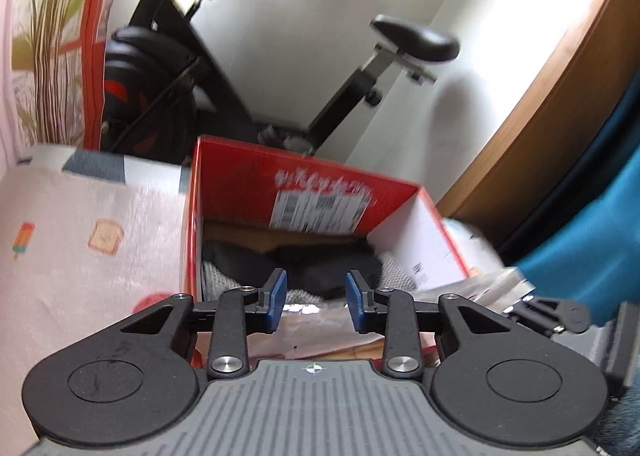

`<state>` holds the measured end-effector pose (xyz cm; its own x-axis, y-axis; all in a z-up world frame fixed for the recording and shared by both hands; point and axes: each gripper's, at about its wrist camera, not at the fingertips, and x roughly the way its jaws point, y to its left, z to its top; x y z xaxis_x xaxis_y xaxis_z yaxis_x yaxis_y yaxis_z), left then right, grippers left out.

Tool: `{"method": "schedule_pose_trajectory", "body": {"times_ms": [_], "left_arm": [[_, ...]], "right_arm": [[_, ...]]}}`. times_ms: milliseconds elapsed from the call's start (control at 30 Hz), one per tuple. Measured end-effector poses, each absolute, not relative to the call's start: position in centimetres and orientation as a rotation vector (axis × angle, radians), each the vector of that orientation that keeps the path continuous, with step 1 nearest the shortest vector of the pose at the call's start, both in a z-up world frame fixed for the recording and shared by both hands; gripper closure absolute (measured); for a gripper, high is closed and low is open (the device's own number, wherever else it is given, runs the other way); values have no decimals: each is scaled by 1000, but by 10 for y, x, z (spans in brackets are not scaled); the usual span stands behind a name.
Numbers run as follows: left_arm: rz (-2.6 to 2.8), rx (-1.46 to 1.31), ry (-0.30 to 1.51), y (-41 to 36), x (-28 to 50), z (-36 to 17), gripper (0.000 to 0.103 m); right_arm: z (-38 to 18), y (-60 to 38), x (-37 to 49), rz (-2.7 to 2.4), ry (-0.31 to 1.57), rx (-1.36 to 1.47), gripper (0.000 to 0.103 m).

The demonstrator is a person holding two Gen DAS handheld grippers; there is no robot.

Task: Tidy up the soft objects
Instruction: 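Carry the white mask packet with both tools over the red box, then lower the packet into the box and open both tools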

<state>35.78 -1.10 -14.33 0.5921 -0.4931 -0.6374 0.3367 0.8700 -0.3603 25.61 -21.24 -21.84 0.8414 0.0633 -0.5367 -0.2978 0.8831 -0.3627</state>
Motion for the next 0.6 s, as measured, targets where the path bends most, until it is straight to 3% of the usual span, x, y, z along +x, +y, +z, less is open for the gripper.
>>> {"method": "schedule_pose_trajectory", "body": {"times_ms": [233,367,600], "left_arm": [[-477,-176,872,-25,363,-176,70],[-508,-169,880,-28,361,-178,70],[-524,-134,880,-39,356,-184,70]], "right_arm": [[-215,-212,256,185,558,-443,95],[-199,-217,248,169,552,-373,81],[-166,-214,238,186,502,-285,79]]}}
